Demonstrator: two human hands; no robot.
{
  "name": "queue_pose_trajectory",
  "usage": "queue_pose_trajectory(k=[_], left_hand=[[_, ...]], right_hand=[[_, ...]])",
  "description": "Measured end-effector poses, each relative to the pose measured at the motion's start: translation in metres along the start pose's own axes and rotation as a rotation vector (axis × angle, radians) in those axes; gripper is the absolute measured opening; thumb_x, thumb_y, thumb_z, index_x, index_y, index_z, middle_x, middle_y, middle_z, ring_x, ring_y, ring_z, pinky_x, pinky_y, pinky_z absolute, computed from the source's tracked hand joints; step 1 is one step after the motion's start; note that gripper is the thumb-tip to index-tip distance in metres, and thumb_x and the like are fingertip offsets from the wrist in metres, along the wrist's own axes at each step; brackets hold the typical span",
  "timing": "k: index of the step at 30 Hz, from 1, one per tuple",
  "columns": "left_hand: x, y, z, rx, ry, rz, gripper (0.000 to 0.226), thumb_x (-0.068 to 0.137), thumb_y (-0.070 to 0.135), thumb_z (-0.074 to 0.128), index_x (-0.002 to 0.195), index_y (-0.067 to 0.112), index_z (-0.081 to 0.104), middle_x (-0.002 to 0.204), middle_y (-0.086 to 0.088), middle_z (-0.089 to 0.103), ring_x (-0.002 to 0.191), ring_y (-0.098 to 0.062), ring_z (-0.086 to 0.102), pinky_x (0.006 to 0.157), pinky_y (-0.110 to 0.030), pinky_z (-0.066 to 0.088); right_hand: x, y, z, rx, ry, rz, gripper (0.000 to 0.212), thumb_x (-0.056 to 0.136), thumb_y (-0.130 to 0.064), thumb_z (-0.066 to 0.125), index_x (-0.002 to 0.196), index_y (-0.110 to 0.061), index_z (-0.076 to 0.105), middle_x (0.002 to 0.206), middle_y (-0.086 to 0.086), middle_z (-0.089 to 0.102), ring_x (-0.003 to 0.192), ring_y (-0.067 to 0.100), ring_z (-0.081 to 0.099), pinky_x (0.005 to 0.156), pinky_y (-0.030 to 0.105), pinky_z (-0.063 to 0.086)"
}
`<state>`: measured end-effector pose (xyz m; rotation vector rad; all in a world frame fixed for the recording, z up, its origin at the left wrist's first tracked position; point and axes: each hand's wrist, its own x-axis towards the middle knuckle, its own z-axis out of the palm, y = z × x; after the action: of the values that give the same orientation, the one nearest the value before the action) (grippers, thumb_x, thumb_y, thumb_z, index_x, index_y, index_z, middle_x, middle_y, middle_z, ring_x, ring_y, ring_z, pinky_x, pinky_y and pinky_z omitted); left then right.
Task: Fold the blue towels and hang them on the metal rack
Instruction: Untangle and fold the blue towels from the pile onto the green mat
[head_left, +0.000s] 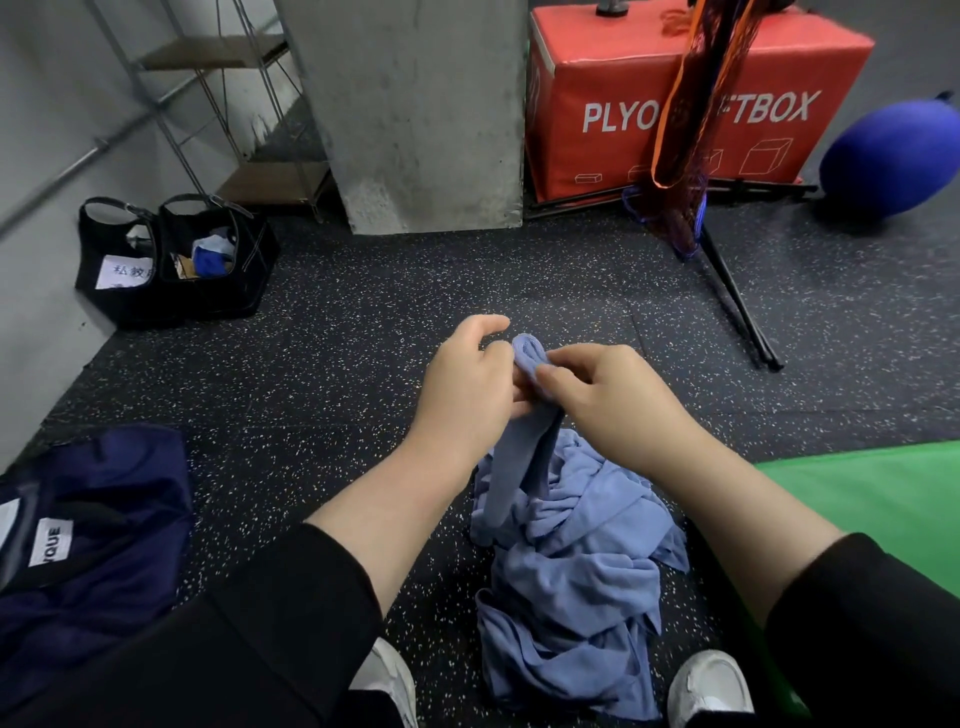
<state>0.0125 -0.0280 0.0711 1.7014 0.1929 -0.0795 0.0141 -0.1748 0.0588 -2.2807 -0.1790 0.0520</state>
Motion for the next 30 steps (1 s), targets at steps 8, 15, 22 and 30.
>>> queue_pose_trajectory(k=[8,15,22,30], left_hand=[[0.013,-0.006,-0.008,0.305,0.014,0.141,0.043,0.096,0.018,0.055,0.138,0.026,0.053,0.097,0.008,0.065,0.089,-0.014,0.064,0.082,-0.033,0.051],[0.013,-0.039,-0.013,0.244,-0.425,-0.032,0.035,0.085,0.009,0.077,0.118,0.017,0.068,0.110,0.001,0.077,0.108,-0.016,0.071,0.102,-0.048,0.053],[0.009,-0.045,-0.010,0.060,-0.498,-0.094,0.037,0.085,-0.001,0.076,0.120,0.008,0.068,0.113,-0.008,0.077,0.110,-0.025,0.072,0.103,-0.045,0.053],[0.008,-0.064,-0.018,0.252,-0.578,-0.186,0.047,0.080,0.007,0.084,0.123,0.016,0.066,0.113,0.003,0.077,0.107,-0.016,0.073,0.103,-0.044,0.053]], right_hand=[[0.008,0.010,-0.014,0.071,0.027,0.042,0.012,0.094,-0.017,0.059,0.093,-0.022,0.069,0.079,-0.004,0.071,0.048,-0.003,0.052,0.048,0.014,0.039],[0.006,0.004,-0.027,0.213,-0.042,-0.030,0.008,0.093,-0.018,0.065,0.098,-0.023,0.068,0.087,-0.007,0.073,0.074,0.006,0.061,0.073,0.032,0.050],[0.005,0.004,-0.036,0.147,-0.025,-0.069,0.004,0.090,-0.020,0.071,0.094,-0.022,0.071,0.087,-0.002,0.073,0.076,0.007,0.060,0.078,0.040,0.053],[0.009,0.024,-0.052,0.370,0.113,0.066,0.018,0.077,-0.033,0.069,0.094,-0.025,0.071,0.089,0.010,0.072,0.078,0.019,0.058,0.081,0.061,0.053]])
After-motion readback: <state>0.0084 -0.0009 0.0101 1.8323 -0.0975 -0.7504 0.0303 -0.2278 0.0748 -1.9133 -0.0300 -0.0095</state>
